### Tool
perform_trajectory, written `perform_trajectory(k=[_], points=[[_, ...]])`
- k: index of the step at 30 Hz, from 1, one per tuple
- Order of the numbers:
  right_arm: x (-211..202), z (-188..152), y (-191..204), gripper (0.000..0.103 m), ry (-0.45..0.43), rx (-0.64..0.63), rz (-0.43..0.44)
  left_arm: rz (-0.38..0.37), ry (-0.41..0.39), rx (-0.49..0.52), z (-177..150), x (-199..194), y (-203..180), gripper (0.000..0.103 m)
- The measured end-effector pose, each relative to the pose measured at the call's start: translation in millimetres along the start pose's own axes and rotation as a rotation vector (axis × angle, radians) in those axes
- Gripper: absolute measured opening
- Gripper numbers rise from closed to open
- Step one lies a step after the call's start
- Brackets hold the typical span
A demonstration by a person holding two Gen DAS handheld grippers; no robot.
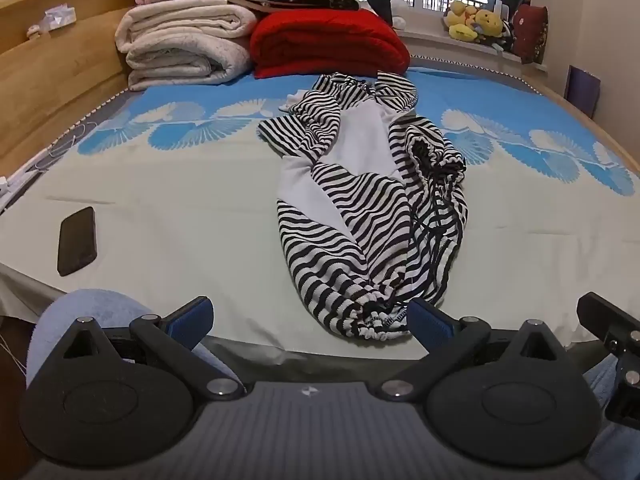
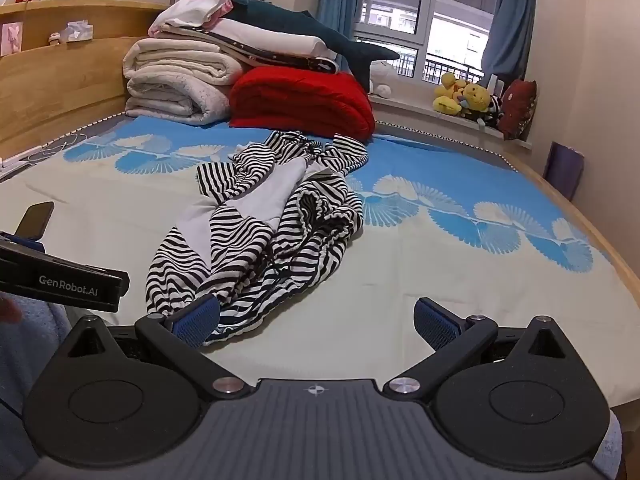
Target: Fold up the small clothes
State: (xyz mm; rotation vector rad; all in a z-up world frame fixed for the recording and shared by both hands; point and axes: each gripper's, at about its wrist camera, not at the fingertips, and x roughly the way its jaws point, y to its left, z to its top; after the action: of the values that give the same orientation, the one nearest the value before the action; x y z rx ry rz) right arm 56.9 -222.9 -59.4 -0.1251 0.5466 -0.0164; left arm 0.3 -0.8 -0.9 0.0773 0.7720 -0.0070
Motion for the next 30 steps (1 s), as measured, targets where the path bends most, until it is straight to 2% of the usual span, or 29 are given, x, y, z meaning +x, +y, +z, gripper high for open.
perform_trajectory(k=[30], points=[[0.6,-2.2,3.1,0.102,0.019,0.006,0.026,-0.004,-0.006,0.012,0.9,-7.0,-5.9,0.103]])
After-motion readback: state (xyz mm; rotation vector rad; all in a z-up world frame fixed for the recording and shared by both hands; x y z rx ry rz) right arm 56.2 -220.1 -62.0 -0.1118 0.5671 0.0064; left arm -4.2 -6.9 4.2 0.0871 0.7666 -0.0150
